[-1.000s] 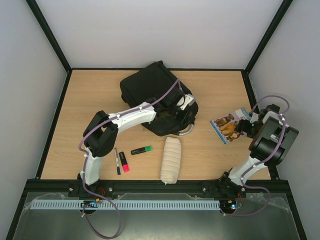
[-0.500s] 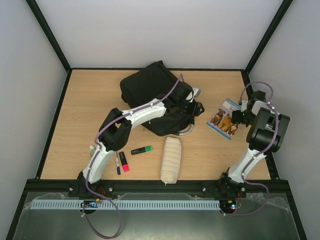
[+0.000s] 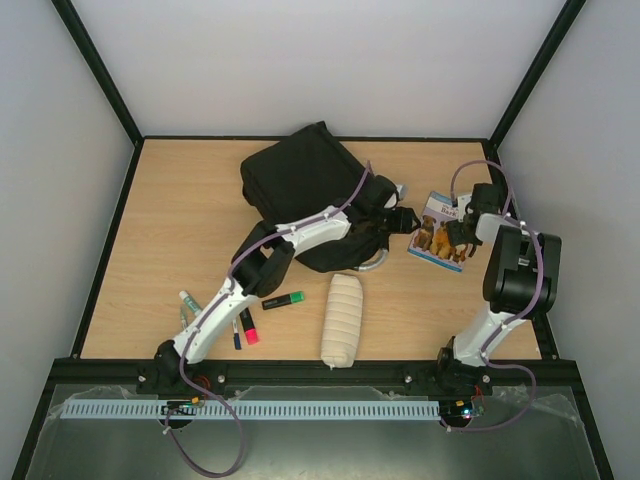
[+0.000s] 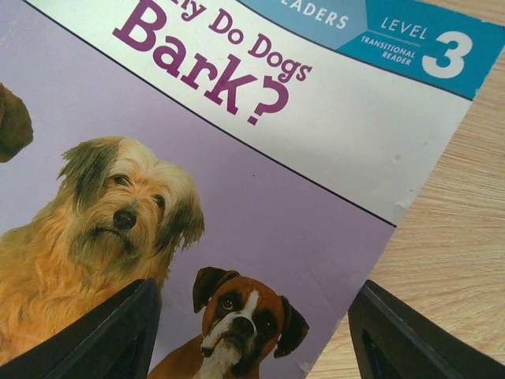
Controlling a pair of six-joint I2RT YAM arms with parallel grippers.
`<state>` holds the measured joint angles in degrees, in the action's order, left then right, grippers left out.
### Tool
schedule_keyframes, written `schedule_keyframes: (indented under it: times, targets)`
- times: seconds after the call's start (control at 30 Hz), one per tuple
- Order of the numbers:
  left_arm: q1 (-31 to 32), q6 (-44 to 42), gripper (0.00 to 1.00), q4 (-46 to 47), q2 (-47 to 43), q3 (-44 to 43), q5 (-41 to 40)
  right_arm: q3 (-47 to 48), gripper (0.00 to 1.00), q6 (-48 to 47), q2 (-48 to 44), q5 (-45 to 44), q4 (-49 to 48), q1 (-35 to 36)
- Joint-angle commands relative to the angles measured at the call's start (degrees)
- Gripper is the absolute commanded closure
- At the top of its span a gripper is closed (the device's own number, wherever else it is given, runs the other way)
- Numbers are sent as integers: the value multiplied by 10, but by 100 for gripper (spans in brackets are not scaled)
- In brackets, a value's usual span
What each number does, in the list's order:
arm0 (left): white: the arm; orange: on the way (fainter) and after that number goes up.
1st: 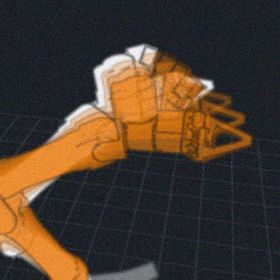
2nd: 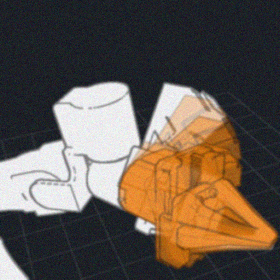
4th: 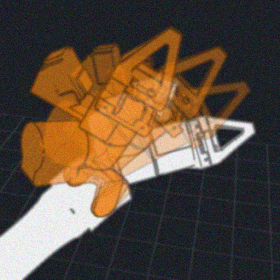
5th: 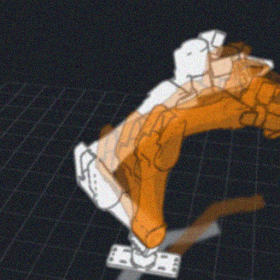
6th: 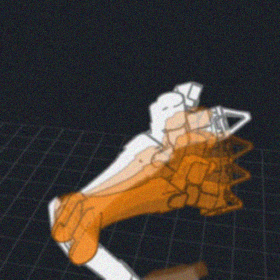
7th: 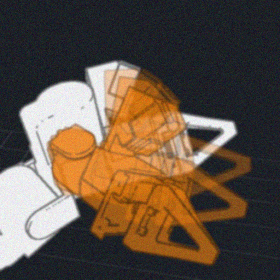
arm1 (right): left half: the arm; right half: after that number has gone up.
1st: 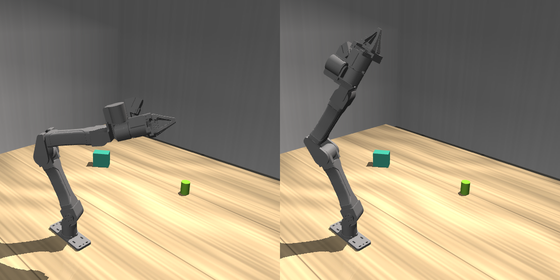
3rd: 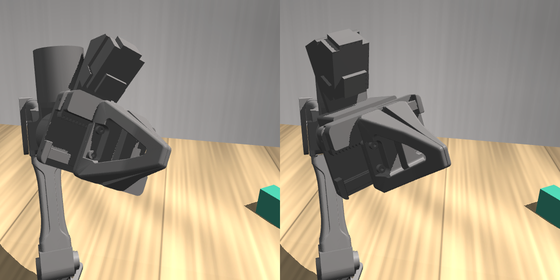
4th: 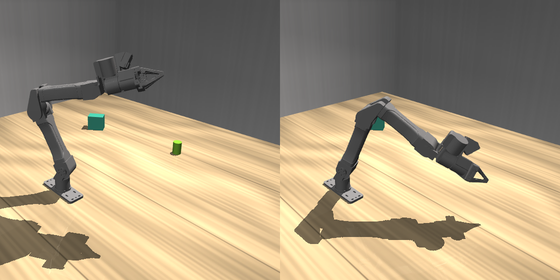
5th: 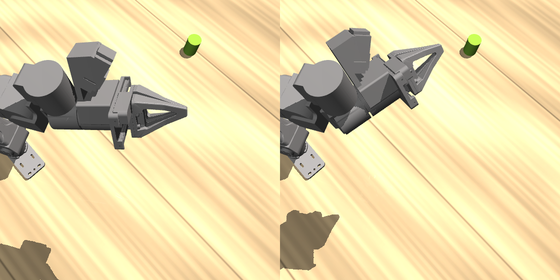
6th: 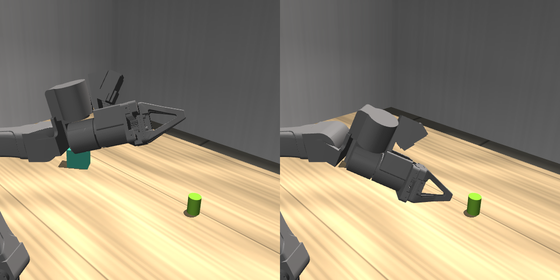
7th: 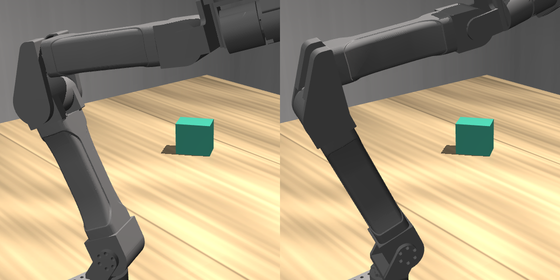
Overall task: Pack the student bag
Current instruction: Adjust the book at the center of the board.
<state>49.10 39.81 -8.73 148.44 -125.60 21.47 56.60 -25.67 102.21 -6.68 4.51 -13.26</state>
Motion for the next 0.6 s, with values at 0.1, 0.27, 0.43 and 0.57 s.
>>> schedule_keyframes:
  times: [0.1, 0.27, 0.43, 0.57]
  targets:
    - [11, 60, 33, -19, 58, -45, 20, -111, 35, -43, 17, 11, 67, 9]
    - [23, 66, 31, -30, 73, -43, 34, -131, 35, -53, -8, 20, 65, 9]
    - [40, 86, 31, -45, 85, -44, 26, -103, 36, -45, -21, 80, 128, 9]
    - [53, 93, 31, -74, 86, -44, 13, -66, 35, -28, -17, 142, 193, 9]
